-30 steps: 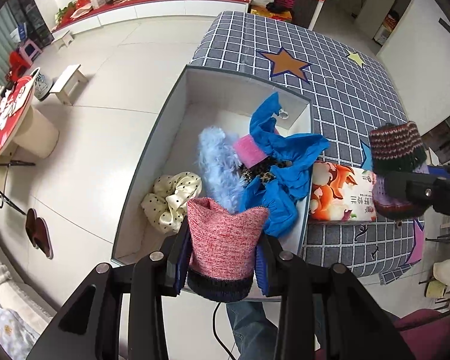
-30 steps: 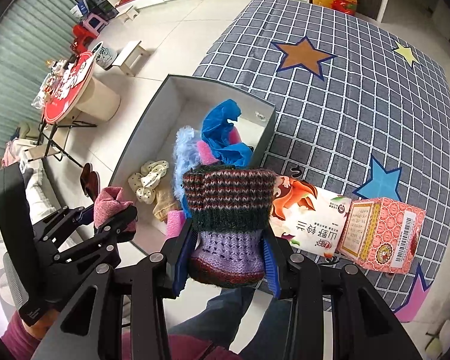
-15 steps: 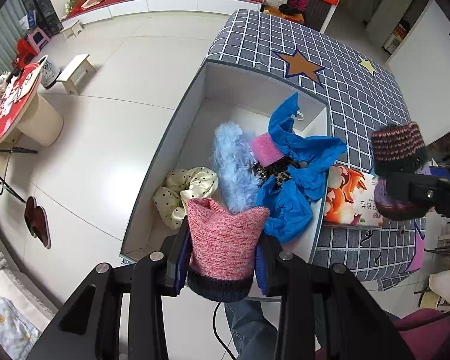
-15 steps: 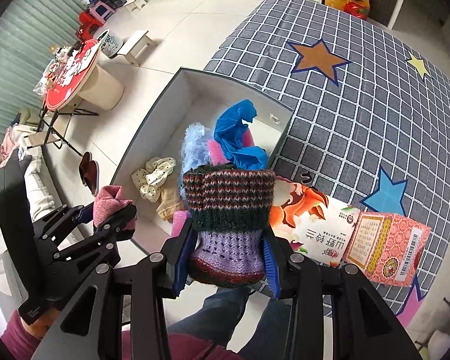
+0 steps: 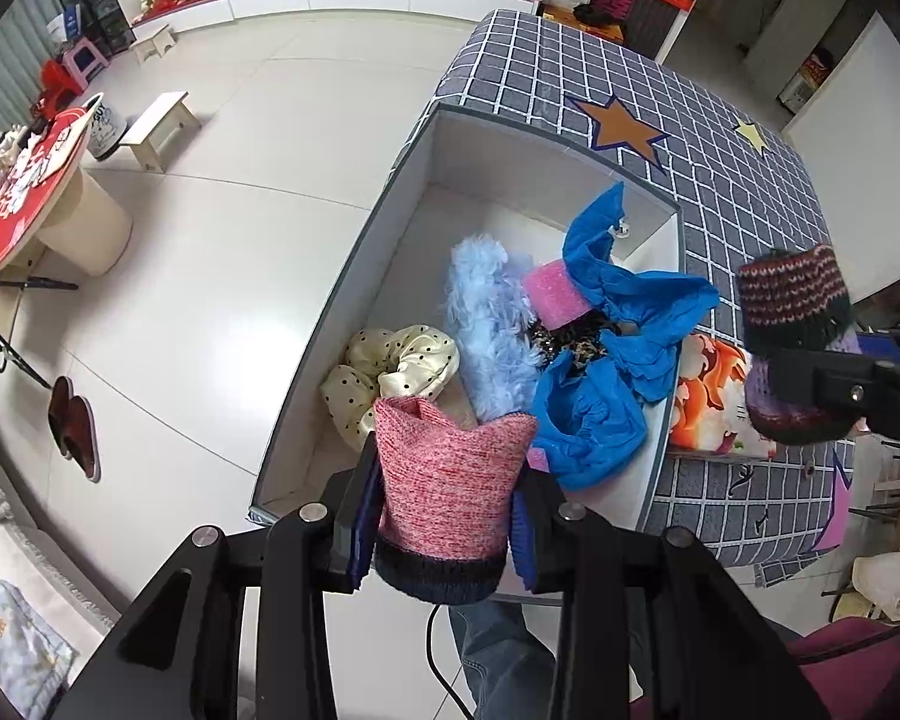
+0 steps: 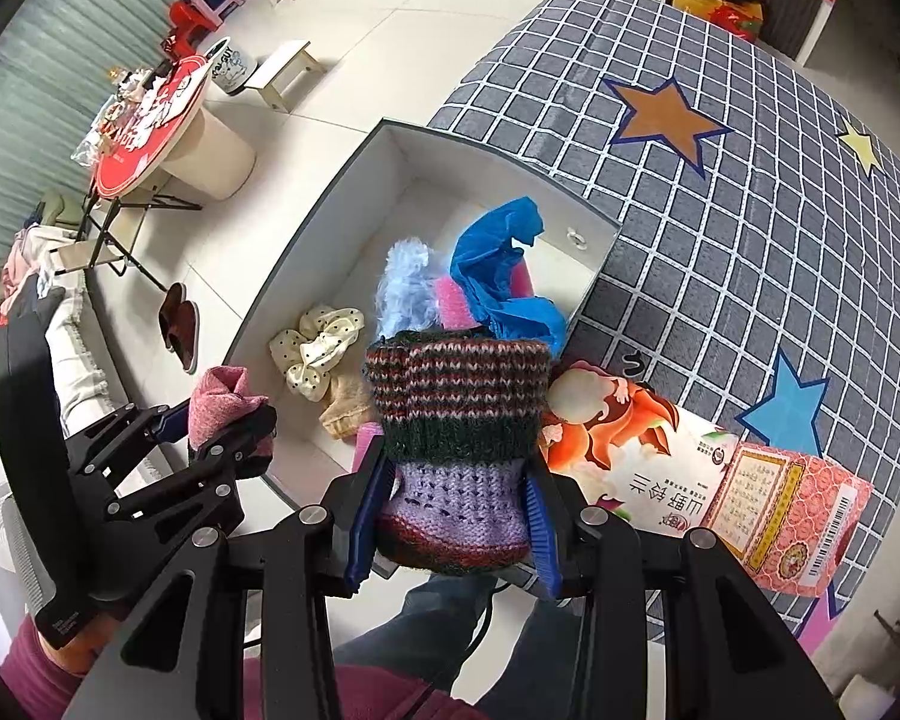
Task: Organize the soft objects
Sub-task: 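Carry the striped sock and pink sock over the white box with both tools, then open both tools over the box to drop the two socks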
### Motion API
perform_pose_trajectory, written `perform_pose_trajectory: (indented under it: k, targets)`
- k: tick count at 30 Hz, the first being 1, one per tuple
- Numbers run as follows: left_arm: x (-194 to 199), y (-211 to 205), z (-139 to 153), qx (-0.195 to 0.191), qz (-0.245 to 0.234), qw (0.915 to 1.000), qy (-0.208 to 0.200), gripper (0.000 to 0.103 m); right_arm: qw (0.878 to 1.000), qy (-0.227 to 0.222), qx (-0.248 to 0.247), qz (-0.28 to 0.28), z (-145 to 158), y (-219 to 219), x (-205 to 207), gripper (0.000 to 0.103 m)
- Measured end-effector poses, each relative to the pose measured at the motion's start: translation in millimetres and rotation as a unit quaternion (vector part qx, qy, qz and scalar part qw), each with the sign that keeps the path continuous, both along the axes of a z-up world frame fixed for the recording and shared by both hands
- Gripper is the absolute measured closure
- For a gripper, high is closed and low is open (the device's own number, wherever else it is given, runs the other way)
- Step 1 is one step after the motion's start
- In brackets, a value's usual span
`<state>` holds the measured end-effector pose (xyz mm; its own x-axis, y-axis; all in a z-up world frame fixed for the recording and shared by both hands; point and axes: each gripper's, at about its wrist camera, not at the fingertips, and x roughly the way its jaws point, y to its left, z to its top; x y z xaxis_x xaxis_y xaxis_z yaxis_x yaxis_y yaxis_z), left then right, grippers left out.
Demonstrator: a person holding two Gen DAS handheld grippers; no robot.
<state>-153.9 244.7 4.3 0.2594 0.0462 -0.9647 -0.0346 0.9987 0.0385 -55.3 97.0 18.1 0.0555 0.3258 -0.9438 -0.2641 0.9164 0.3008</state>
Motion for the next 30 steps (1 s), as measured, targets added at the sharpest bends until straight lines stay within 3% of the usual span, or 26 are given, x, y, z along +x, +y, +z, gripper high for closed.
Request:
perform_pose_trajectory:
  k: [30]
  targets:
    - [28,-6,-17,0.004,-0.003,0.9997,0.025,0.064,1.0,0.014,-0.003,0.023,-18,27,33,0.06]
